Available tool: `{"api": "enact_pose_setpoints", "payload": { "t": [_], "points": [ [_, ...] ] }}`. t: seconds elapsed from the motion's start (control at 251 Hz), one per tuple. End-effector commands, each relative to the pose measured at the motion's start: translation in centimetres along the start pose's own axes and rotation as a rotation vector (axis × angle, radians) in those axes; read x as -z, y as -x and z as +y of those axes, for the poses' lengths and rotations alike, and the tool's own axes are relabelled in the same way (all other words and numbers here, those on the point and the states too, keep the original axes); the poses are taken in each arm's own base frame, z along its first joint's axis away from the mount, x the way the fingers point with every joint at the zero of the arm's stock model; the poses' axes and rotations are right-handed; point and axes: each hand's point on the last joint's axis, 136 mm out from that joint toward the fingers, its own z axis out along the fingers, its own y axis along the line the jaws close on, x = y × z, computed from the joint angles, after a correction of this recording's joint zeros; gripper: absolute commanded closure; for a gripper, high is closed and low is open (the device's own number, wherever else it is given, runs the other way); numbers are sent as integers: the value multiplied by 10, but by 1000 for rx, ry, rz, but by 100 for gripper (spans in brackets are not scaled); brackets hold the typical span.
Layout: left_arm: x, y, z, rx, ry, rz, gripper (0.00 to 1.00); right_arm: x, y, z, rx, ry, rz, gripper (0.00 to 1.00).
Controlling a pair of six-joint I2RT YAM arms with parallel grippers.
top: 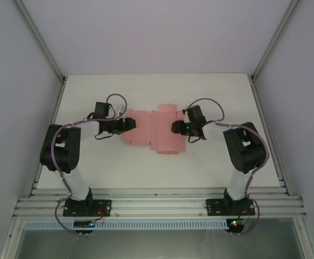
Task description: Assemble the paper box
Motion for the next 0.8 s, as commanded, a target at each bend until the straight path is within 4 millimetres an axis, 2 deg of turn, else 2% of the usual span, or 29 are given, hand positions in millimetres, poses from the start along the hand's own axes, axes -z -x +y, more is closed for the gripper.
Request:
{"api": "enact_pose_setpoints", "payload": {
  "t": [0.0, 0.092, 0.192, 0.291, 0.367, 0.523, 0.623, 0.798],
  "points": [
    [-5, 0, -4, -19, -34, 12, 52, -7, -75, -34, -77, -85, 237, 44],
    [-4, 1, -6, -37, -39, 6, 71, -3, -70, -30, -68, -70, 209, 44],
    [1, 5, -14, -74, -61, -12, 100, 5, -57, -22, -56, -43, 168, 42],
    [10, 10, -32, -143, -112, -46, 100, 22, -37, -8, -22, 3, 100, 39],
    [20, 14, -53, -213, -184, -74, 100, 42, -20, 2, 8, 28, 37, 36],
    [45, 17, -97, -342, -326, -125, 100, 92, 13, 16, 52, 68, -104, 16],
    [60, 18, -119, -396, -385, -144, 100, 121, 22, 23, 85, 117, -185, 1],
    [91, 3, -161, -552, -526, -175, 100, 157, 20, 23, 96, 225, -332, 1]
  ]
}}
